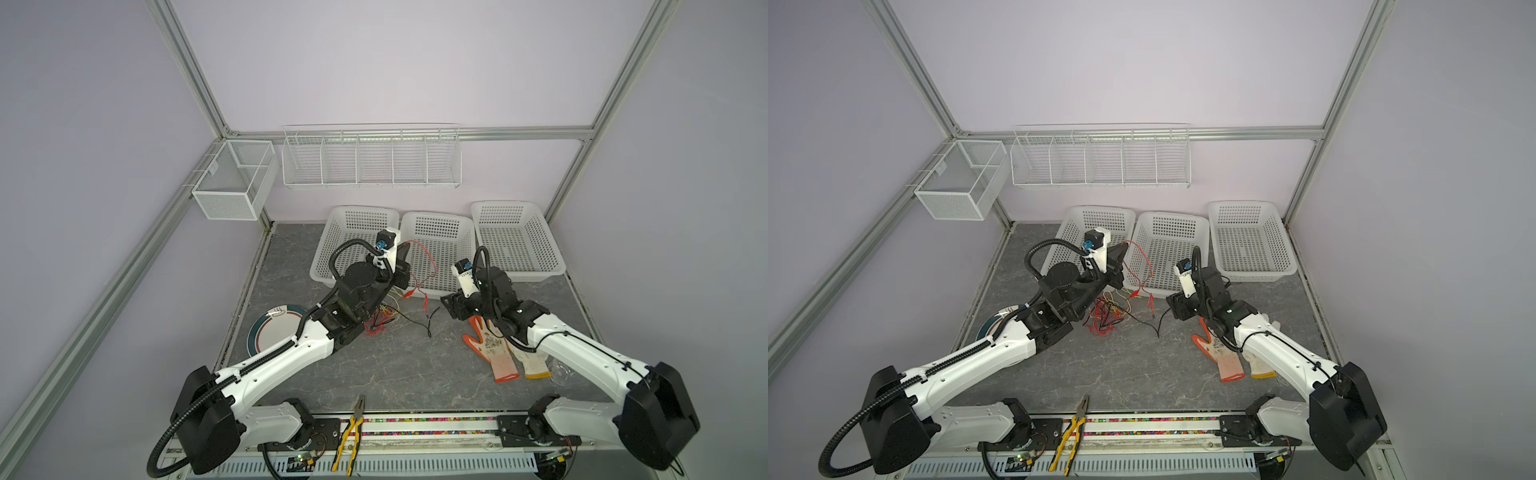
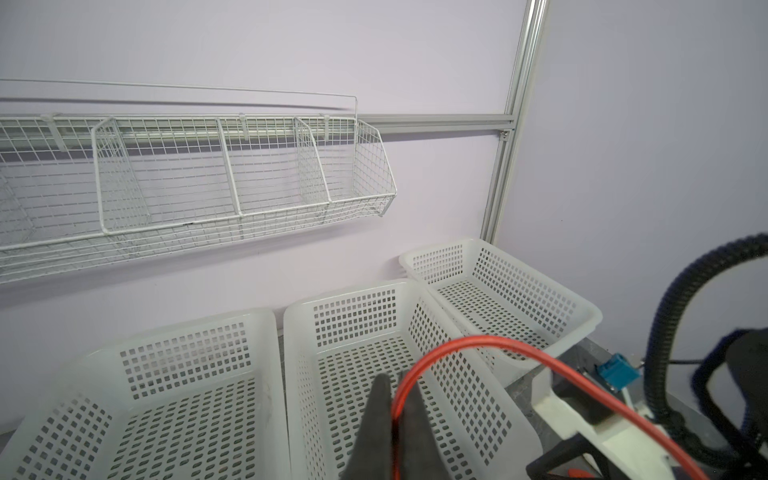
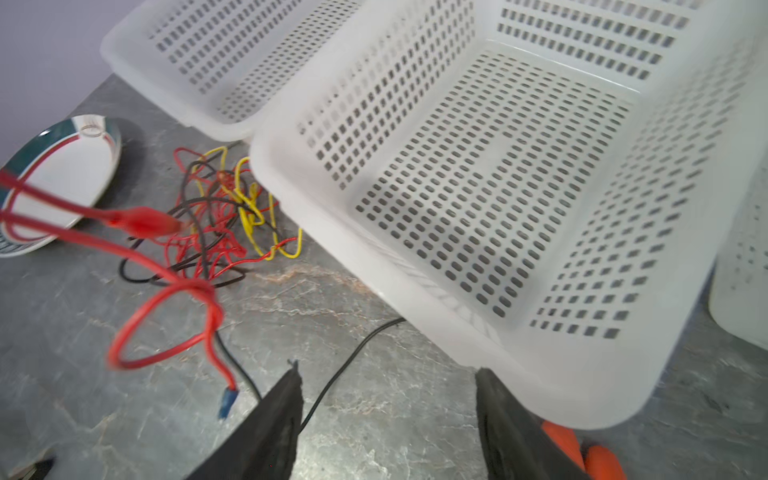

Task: Untangle the cables

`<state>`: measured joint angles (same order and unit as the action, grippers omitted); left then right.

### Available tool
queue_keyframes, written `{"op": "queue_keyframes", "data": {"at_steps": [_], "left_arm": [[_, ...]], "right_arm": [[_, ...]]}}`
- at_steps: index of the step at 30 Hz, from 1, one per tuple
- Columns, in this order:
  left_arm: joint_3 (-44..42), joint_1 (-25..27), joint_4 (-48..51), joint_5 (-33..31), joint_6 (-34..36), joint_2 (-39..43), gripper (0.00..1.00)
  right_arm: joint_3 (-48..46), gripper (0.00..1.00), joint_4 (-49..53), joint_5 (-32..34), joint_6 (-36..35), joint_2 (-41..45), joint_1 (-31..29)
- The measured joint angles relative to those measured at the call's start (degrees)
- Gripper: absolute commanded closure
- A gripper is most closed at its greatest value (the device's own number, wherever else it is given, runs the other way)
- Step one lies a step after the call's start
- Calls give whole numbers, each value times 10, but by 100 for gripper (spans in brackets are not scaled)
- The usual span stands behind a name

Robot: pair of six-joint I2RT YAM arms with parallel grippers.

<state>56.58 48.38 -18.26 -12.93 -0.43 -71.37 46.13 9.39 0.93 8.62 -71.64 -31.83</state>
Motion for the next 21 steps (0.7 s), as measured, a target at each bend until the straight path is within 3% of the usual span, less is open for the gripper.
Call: {"op": "queue_keyframes", "data": {"at_steps": [8, 17, 21], "left_arm": [[139, -2, 23, 6, 1, -53, 100], [257, -67, 30, 27, -55, -235, 100], [305, -71, 55, 27, -66, -322, 100]], "right_arm": [[-17, 31, -3, 71, 25, 0, 22], [-47, 30, -9, 99, 35, 24, 22], [-63, 30, -15, 97, 34, 47, 22]]}}
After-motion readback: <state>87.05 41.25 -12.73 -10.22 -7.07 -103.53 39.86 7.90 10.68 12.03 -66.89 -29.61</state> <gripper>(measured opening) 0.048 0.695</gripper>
